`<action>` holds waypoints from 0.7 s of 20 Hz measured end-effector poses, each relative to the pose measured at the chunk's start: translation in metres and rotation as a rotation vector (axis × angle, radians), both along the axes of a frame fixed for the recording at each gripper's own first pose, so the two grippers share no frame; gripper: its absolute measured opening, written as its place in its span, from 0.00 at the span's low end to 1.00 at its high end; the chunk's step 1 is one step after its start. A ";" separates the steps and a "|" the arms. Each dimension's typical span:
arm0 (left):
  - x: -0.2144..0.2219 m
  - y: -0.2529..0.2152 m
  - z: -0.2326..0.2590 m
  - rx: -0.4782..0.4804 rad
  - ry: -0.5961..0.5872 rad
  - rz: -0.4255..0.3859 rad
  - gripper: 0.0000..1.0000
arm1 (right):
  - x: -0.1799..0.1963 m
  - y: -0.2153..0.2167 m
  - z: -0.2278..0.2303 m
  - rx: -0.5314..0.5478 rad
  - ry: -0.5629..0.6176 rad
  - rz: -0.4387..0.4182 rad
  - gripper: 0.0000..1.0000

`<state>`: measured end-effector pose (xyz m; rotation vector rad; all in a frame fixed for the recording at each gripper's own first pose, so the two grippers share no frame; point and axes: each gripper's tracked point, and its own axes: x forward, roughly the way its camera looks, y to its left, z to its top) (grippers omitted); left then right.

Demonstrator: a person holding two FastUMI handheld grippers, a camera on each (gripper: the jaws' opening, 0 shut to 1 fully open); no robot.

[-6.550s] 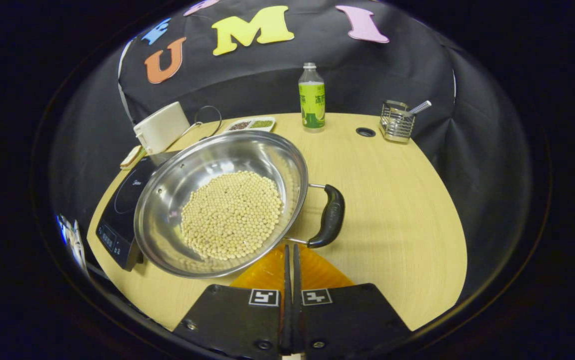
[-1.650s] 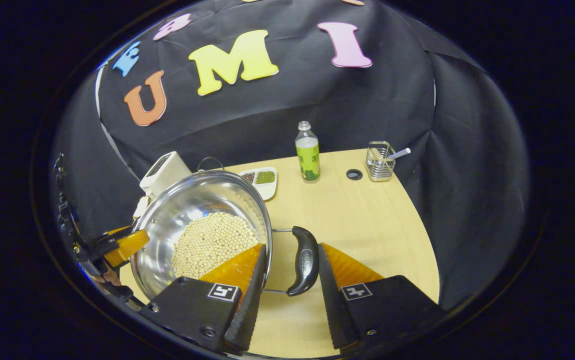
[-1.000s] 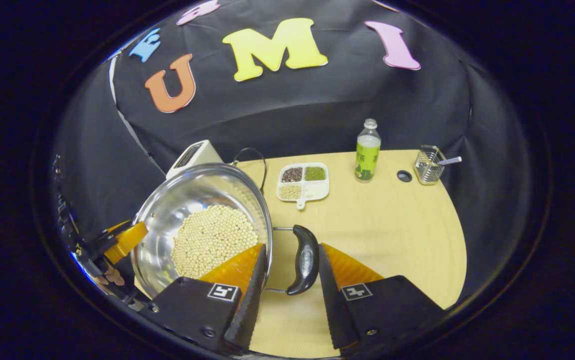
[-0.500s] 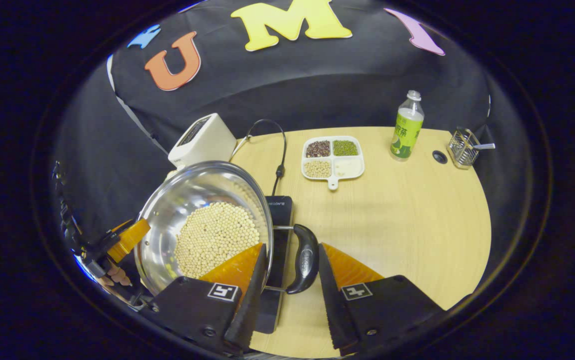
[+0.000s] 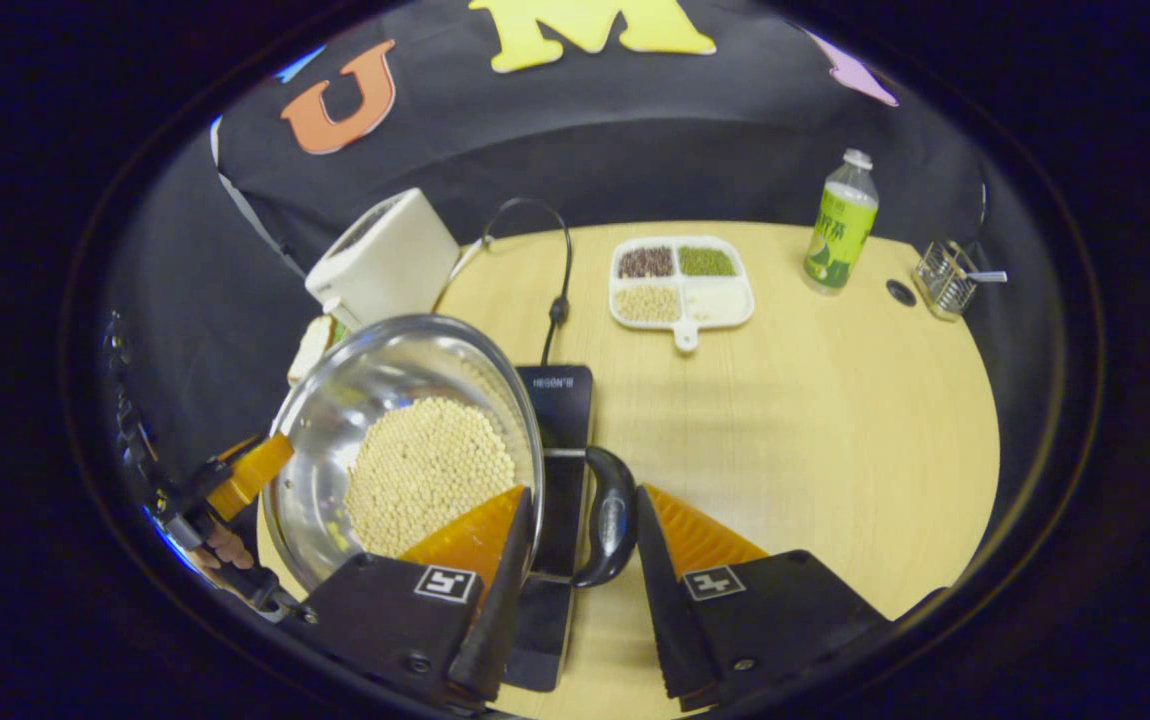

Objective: First push the handle of the pot to place it horizontally, then grasp the pot with both hands and set it on the induction cooktop.

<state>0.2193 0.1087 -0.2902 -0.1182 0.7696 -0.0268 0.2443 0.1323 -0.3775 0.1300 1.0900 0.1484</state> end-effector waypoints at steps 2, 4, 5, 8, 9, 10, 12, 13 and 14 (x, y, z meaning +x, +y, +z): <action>0.001 0.001 -0.005 -0.007 -0.006 -0.006 0.56 | -0.003 0.000 -0.001 -0.017 -0.027 -0.004 0.59; 0.002 0.001 -0.005 -0.010 -0.004 -0.003 0.56 | -0.004 0.000 -0.001 -0.004 -0.034 -0.011 0.60; 0.002 0.001 -0.005 -0.010 -0.003 -0.002 0.56 | -0.004 0.000 -0.001 0.004 -0.040 -0.015 0.63; 0.001 0.002 -0.003 -0.014 0.002 0.004 0.56 | -0.003 0.001 -0.002 0.010 -0.061 -0.008 0.63; 0.001 0.001 -0.004 -0.016 0.004 0.004 0.56 | -0.002 0.000 -0.002 0.010 -0.071 -0.009 0.65; 0.000 0.001 -0.004 -0.019 0.007 0.007 0.57 | -0.004 0.001 -0.002 0.009 -0.077 -0.009 0.65; 0.000 0.001 -0.003 -0.014 0.012 0.016 0.58 | -0.006 0.000 -0.001 0.002 -0.086 0.003 0.66; 0.000 0.003 0.000 -0.002 0.000 0.022 0.59 | -0.008 0.000 -0.002 -0.005 -0.091 0.017 0.68; 0.002 0.006 0.004 0.012 -0.022 0.026 0.72 | -0.012 0.001 0.000 -0.001 -0.097 0.028 0.70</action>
